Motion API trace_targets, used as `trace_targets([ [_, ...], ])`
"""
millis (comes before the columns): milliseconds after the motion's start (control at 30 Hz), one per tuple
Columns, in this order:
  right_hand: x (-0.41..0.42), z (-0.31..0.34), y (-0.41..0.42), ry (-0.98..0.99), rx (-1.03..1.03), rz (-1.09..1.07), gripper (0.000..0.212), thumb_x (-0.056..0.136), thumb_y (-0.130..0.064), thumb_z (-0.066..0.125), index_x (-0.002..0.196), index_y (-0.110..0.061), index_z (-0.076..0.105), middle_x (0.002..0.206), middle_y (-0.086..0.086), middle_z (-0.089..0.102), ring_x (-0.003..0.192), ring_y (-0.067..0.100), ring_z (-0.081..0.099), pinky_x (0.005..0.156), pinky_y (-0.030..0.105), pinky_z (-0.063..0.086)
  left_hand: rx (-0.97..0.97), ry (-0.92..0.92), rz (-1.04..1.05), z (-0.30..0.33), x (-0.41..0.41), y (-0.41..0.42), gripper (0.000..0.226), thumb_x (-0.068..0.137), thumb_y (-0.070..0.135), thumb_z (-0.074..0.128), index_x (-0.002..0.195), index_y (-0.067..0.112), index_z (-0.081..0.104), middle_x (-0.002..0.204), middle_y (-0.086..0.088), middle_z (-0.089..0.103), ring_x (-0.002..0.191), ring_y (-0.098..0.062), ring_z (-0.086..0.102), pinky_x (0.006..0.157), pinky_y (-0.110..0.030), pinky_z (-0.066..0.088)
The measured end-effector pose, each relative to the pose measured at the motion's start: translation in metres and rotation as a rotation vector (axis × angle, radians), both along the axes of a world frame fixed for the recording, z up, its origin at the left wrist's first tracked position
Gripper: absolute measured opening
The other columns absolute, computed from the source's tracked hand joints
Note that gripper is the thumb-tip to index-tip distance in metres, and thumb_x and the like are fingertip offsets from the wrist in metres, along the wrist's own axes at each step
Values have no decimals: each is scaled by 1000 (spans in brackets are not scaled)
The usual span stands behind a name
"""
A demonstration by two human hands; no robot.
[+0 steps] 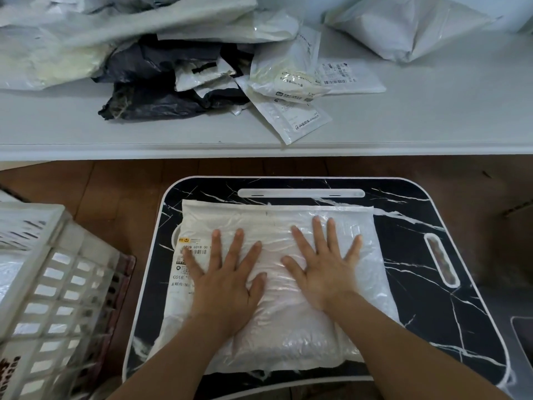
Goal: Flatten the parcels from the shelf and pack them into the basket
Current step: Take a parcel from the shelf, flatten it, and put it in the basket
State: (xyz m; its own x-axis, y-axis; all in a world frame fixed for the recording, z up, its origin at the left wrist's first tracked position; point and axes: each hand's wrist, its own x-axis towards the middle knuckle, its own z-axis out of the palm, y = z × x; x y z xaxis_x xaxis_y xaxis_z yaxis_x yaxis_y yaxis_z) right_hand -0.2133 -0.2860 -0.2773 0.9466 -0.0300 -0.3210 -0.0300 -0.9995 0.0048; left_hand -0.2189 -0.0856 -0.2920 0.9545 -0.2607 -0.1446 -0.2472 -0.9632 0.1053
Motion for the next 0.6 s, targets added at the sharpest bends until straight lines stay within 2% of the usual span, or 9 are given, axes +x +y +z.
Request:
trace_targets([
  [133,-16,1,-21,5,-67,-78,73,80,-77,-16,142,-43,-30,152,6,-38,135,30,-41,106,69,-15,-6,9,1,4,0,0,60,90,65,0,147,48,-5,158,11,-17,142,-30,-27,103,-72,-14],
  [300,-36,4,-42,18,-102,-150,77,76,-76,-19,141,-39,-34,153,7,-36,139,30,-36,108,68,-12,27,63,-11,9,0,-1,60,89,65,-4,143,48,-21,154,11,-30,138,-30,-36,102,-72,-14],
  [467,-35,17,-34,93,-147,-227,76,84,-71,-18,144,-28,-31,155,10,-32,141,32,-30,110,66,-12,33,105,-15,10,2,0,62,87,65,-7,144,46,-21,154,10,-30,139,-30,-34,102,-73,-11],
  [533,-39,23,-15,73,-68,-235,68,91,-63,-9,145,-29,-29,154,8,-34,140,32,-33,109,67,-13,45,134,-17,13,3,-1,66,81,66,-13,144,46,-22,154,9,-30,139,-31,-33,102,-74,-11],
  [600,-53,23,19,-8,106,-105,59,95,-59,-2,146,-37,-22,153,2,-33,139,28,-34,108,67,-15,70,160,15,21,0,-3,64,82,66,-12,143,47,-22,154,6,-31,138,-35,-33,102,-74,-13],
])
